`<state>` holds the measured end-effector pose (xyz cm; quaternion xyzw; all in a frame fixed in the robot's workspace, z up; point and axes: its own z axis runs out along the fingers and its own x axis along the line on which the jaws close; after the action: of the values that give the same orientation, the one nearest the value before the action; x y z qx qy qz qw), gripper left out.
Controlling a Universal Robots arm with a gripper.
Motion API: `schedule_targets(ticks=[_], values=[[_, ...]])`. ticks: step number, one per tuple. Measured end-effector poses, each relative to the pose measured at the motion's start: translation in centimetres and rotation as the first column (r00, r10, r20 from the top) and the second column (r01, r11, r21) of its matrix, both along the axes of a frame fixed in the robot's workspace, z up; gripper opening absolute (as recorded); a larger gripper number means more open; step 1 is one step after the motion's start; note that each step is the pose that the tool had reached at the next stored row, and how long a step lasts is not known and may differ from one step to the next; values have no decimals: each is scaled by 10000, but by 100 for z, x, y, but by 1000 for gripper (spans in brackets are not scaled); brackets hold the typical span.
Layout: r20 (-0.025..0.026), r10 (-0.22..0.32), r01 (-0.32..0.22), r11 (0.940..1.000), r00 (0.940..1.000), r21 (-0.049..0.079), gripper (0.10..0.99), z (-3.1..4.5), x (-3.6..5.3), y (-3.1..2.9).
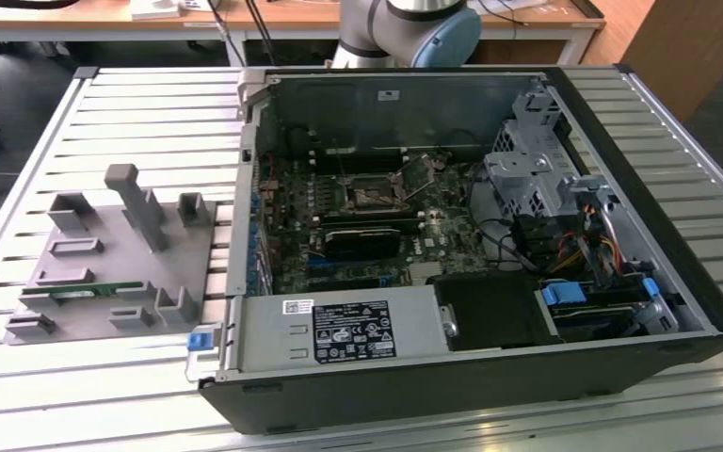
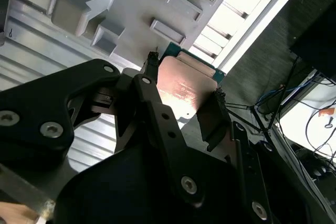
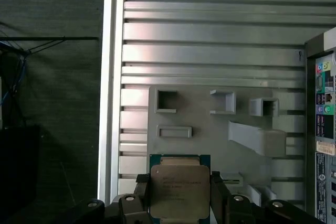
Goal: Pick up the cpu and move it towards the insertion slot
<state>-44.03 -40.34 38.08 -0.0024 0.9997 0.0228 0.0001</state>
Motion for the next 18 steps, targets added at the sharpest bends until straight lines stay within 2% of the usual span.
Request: schedule_targets(ticks=[11,18], values=[[2,-3,3,10000,10000,1,541,126,12,2],[1,-6,6,10000,10000,0,541,133,130,4]])
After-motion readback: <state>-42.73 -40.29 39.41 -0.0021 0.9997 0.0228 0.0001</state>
